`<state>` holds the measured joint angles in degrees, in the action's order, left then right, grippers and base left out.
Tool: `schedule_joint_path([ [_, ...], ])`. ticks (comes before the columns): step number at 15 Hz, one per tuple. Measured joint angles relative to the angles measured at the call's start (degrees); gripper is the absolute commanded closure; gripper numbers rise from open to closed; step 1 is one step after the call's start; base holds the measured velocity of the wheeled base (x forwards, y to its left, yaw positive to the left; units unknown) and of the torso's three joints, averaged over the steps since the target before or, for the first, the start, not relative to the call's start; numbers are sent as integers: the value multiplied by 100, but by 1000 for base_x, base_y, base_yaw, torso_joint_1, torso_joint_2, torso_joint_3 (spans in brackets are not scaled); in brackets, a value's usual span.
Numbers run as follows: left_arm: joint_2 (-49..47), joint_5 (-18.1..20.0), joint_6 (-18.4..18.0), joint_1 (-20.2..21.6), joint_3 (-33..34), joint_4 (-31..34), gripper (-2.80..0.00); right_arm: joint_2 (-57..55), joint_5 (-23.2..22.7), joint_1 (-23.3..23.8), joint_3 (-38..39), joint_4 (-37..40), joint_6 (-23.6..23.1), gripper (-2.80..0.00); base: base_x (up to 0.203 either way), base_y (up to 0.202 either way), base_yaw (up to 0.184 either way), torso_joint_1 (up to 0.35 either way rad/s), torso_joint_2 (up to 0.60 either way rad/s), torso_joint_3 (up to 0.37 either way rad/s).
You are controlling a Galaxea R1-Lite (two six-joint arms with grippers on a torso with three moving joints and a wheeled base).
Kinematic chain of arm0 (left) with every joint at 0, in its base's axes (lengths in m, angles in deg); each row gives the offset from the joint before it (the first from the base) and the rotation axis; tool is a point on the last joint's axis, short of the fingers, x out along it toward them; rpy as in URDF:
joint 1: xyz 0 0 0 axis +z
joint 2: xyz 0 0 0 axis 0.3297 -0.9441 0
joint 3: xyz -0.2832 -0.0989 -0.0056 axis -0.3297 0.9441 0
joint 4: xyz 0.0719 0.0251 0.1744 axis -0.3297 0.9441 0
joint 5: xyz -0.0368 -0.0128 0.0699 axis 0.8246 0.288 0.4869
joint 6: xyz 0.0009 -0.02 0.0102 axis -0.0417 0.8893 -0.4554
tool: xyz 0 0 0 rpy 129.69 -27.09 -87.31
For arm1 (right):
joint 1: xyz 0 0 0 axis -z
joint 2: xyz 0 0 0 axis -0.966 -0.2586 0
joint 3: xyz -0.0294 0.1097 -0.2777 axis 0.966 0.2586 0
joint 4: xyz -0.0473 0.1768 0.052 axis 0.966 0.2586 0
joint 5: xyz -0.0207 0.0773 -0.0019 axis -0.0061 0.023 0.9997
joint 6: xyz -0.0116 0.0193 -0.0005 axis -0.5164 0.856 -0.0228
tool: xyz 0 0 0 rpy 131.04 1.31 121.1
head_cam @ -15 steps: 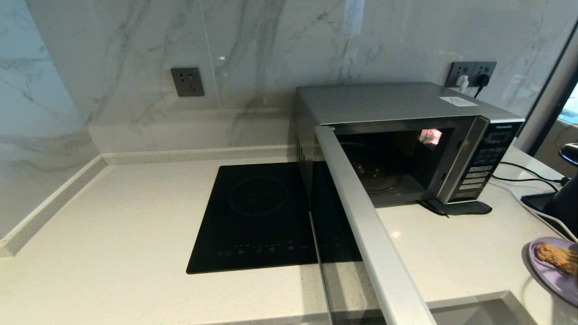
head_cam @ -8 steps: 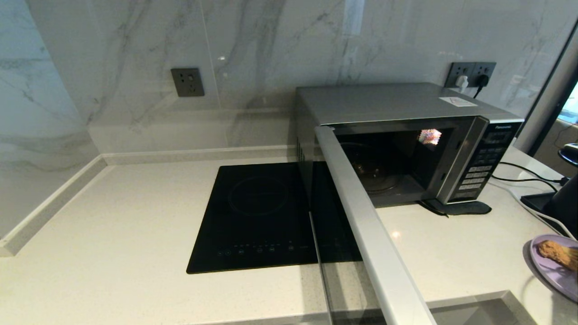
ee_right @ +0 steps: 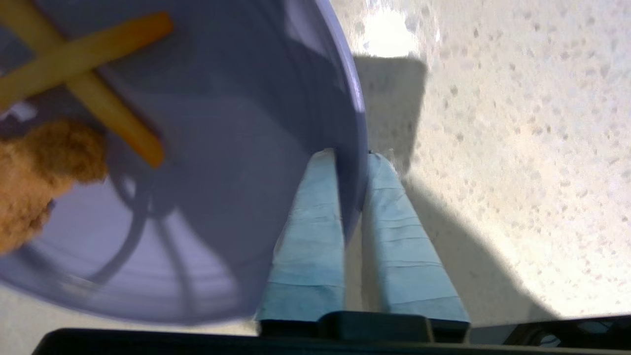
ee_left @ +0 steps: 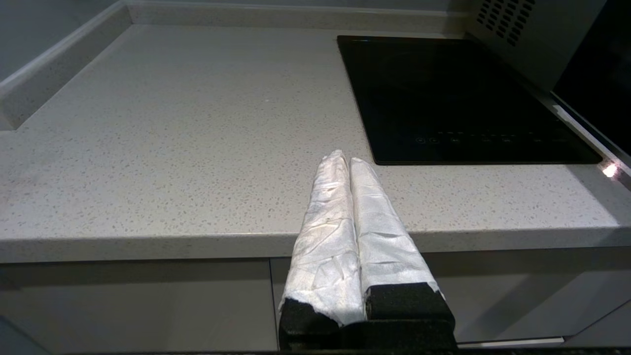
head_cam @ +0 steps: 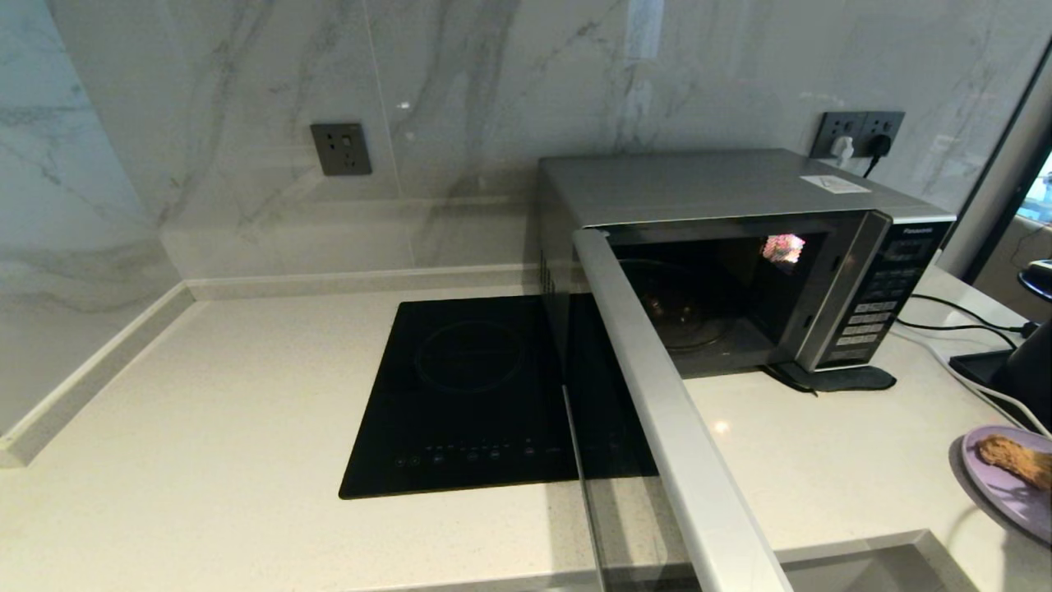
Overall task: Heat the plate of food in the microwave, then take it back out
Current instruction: Put the plate in the microwave oven
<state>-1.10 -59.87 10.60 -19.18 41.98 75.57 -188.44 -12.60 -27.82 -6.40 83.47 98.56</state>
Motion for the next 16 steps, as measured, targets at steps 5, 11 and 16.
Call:
schedule_joint_path([
  [5, 0, 0, -5, 0, 0, 0, 0, 594, -190, -22, 319, -2, -173, 0, 0, 0, 0, 0, 0, 0],
  [11, 0, 0, -6, 0, 0, 0, 0, 967, -227, -39, 536, 9, -278, 0, 0, 0, 0, 0, 0, 0],
  [16, 0, 0, -4, 0, 0, 2, 0, 1138, -715, -44, 597, 4, -436, 0, 0, 0, 0, 0, 0, 0],
])
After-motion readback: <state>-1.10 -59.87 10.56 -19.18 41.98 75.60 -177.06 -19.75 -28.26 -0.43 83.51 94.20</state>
